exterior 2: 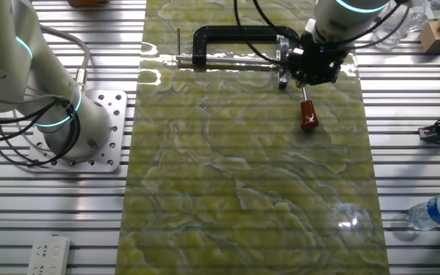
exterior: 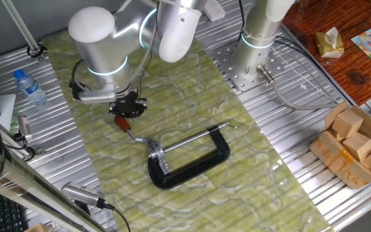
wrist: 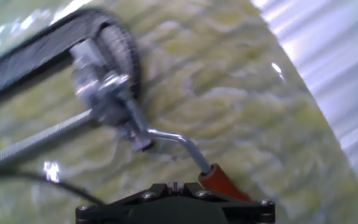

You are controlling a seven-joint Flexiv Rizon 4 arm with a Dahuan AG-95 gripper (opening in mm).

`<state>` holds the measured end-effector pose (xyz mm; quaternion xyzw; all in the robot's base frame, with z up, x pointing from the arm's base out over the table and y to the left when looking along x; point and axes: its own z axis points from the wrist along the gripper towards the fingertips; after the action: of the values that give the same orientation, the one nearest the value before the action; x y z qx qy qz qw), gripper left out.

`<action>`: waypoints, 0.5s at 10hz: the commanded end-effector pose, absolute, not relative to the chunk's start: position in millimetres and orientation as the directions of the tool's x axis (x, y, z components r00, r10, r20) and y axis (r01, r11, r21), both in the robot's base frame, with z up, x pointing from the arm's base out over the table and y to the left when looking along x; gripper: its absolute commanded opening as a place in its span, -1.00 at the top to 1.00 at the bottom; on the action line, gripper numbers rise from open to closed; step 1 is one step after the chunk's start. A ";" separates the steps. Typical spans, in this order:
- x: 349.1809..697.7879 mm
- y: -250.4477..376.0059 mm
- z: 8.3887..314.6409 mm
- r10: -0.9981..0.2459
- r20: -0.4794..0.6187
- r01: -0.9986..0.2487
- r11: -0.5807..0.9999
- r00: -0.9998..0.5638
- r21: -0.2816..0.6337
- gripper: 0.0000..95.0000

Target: Pull up the lever

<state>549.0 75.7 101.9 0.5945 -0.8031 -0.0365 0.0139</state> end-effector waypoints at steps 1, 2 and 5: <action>548.9 76.1 102.0 -0.946 -0.021 -0.944 -0.325 0.324 0.048 1.00; 548.9 76.1 102.0 -0.925 -0.024 -0.923 -0.381 0.380 0.046 1.00; 548.9 76.1 102.0 -0.917 -0.023 -0.916 -0.399 0.398 0.051 0.60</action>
<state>548.9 76.1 101.9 0.7864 -0.6170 -0.0265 0.0142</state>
